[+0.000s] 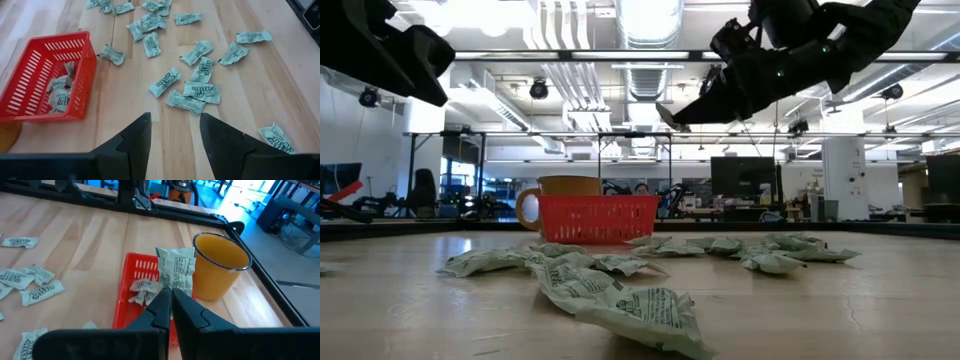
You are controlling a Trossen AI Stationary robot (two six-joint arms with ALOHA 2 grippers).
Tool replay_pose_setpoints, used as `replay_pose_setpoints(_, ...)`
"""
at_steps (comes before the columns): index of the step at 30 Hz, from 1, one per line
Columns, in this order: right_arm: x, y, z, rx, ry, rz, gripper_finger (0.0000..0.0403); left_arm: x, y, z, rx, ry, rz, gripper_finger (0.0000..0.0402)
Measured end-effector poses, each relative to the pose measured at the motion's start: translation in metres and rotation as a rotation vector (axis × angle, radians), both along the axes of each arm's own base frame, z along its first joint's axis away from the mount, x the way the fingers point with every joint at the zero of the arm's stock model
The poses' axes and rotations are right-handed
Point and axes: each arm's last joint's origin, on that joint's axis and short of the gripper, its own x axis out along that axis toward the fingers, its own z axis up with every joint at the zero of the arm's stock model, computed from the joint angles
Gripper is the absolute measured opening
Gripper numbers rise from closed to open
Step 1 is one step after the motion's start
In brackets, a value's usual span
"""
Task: Pick and place Stevia / Truvia into bins
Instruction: Put the gray stevia packet into the red basket
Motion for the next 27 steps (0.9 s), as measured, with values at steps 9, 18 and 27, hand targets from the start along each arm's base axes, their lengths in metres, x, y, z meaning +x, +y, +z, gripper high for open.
replay_pose_setpoints(9,0.043,-0.002,-0.026,-0.027,0.039,0.071,0.0009,0.0,0.0,0.0,-0.001,-0.005,0.001,0.0153)
replay_pose_setpoints(18,0.087,-0.008,-0.032,-0.005,0.25,0.07,0.0009,0.0,0.0,0.0,0.0,-0.004,0.001,0.0153)
replay_pose_setpoints(27,0.099,-0.013,-0.03,0.011,0.284,0.055,0.0028,0.001,0.0,0.0,0.003,-0.007,0.006,0.0153)
